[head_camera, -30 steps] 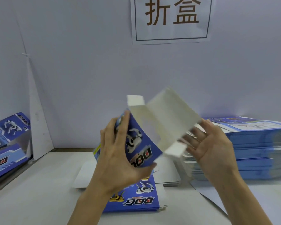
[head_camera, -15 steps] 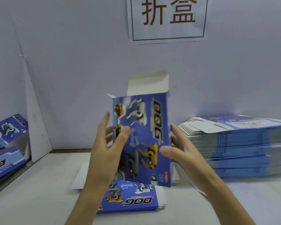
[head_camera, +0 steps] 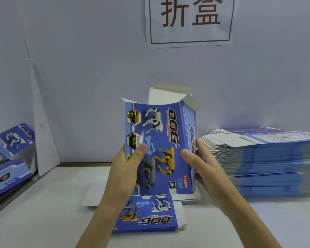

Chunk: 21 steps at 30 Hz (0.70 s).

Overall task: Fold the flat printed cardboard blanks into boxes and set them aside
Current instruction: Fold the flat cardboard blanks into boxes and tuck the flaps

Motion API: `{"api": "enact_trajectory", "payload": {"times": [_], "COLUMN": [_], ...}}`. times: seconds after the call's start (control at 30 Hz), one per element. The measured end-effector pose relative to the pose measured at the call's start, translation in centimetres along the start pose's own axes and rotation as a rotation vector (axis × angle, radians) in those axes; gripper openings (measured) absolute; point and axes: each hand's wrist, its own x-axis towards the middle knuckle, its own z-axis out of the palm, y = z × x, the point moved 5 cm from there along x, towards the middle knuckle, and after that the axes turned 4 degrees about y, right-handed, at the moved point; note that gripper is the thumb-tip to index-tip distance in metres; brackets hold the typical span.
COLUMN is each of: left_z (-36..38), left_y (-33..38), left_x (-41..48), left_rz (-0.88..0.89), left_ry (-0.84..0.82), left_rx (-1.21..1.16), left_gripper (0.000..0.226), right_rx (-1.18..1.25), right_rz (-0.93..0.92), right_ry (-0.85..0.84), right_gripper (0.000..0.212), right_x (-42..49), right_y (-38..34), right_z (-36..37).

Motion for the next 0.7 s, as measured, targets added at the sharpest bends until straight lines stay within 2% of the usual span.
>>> {"api": "enact_trajectory", "payload": {"times": [0.17, 0.3, 0.43, 0.6, 0.7], "left_z": [0.3, 0.2, 0.3, 0.4, 0.7], "left_y": [0.0, 0.1, 0.4, 0.6, 0.8], "left_x": [-0.1, -0.3, -0.5, -0.8, -1.0], "left_rz": [-0.007, 0.003, 0.006, 0.03, 0.082], "left_ry": [0.007, 0.051, 0.051, 0.098, 0.1], "left_rx": [0.029, 0.008, -0.039, -0.052, -0.025], "left_gripper": [0.042, 0.022, 0.025, 0.033, 0.03], "right_rx": [0.039, -0.03, 0.023, -0.089, -0.111], "right_rz": [0.05, -0.004, 0.008, -0.022, 0.001], "right_ry": [0.001, 0.007, -0.017, -0.004, -0.004], "right_gripper": [0.043, 0.049, 0.049, 0.077, 0.075], "right_x": [-0.2, -0.2, -0.2, -0.3, -0.3], "right_y": [0.2, -0.2, -0.4, -0.9, -0.7], "right_z": [-0.2, 0.0, 0.1, 0.2, 0.0]}}
